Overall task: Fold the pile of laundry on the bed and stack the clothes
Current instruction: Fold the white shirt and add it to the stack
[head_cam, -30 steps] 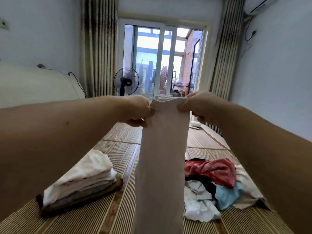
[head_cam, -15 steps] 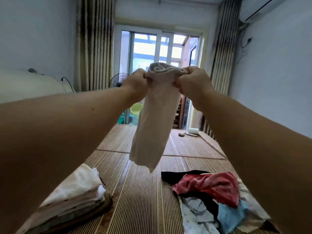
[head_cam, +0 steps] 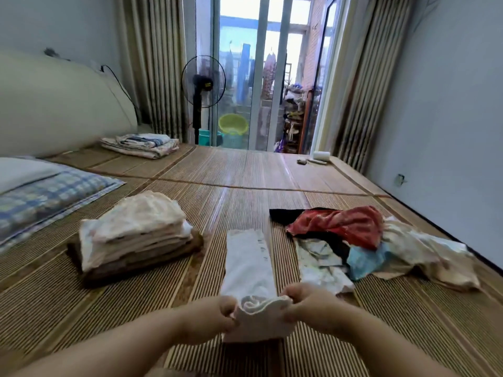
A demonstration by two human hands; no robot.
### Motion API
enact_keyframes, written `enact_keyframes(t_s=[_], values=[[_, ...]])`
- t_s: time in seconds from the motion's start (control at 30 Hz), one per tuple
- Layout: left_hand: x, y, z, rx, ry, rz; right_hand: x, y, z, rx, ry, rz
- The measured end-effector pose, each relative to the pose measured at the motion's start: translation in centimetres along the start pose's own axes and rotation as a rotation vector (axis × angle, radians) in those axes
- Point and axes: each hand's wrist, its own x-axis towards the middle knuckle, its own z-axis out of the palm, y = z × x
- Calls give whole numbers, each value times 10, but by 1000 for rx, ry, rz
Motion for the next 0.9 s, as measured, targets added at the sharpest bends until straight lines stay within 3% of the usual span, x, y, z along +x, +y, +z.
enact_keyframes(t_s=[0.23, 0.37, 0.43, 0.57, 0.63, 0.7, 0.77, 0.83, 0.9], values=[[-15, -5, 24, -319, -219, -58, -1, 27, 15, 280, -200, 72], [-12, -7, 18, -501, -275, -97, 17, 29, 16, 365, -160, 53], [-4, -5, 10, -517, -192, -113, 31, 26, 15, 391, -46, 41], [32, -3, -4, -441, 215, -112, 77, 20, 7, 431, 151, 47], [54, -6, -7, -380, 415, -174, 100, 18, 8, 362, 268, 76], [69, -12, -7, -191, 475, -273, 113, 21, 11, 205, 374, 125], [71, -18, -3, -9, 454, -259, 111, 24, 15, 22, 396, 114], [60, -22, 0, 76, 398, -96, 98, 31, 19, -188, 333, 39], [45, -27, 3, 179, 202, 36, 84, 44, 22, -338, 192, -54]])
